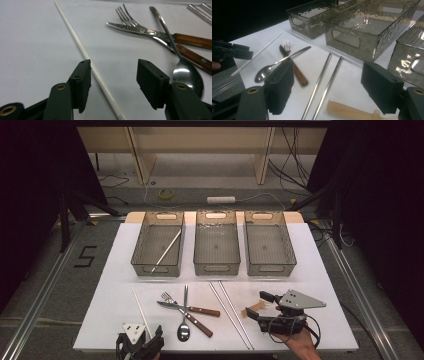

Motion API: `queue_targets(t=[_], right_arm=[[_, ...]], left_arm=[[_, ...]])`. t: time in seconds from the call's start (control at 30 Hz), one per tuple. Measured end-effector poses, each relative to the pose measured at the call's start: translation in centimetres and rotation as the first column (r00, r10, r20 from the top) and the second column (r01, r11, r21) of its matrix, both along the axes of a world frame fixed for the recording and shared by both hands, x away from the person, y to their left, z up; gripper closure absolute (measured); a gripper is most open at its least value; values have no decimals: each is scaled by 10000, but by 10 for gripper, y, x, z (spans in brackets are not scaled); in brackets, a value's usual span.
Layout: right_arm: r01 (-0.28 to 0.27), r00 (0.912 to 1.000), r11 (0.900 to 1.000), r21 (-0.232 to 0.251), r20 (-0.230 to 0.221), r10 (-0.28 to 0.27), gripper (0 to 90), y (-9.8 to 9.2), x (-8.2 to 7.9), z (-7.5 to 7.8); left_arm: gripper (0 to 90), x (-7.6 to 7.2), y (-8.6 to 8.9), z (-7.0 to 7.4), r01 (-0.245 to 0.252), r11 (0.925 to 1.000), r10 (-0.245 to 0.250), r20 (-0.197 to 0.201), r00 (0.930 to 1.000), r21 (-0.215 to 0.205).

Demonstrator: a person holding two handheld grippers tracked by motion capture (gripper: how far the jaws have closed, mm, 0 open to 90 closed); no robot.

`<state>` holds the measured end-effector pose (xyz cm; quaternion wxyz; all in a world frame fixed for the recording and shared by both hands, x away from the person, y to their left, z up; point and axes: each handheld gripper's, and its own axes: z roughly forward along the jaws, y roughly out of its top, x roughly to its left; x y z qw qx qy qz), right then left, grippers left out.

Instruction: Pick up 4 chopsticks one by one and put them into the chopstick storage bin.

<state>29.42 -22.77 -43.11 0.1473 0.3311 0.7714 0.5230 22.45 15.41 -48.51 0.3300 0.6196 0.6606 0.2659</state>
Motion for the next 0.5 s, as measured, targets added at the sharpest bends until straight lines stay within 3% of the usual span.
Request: queue_targets(t=[0.07, 0.37, 0.5], right_arm=[[-5, 10000, 10000, 22, 3, 5, 276, 0, 0, 0], [-19, 10000, 10000, 10, 24, 19, 276, 0, 0, 0], [-66, 10000, 10000, -24, 57, 66, 276, 1, -1, 0]], left_arm=[[454, 0, 1, -3, -111, 9998, 109, -144, 9998, -147], [515, -10, -6, -13, -156, 9998, 161, -319, 9994, 149], [564, -12, -7, -14, -290, 9990, 295, -158, 9994, 329]])
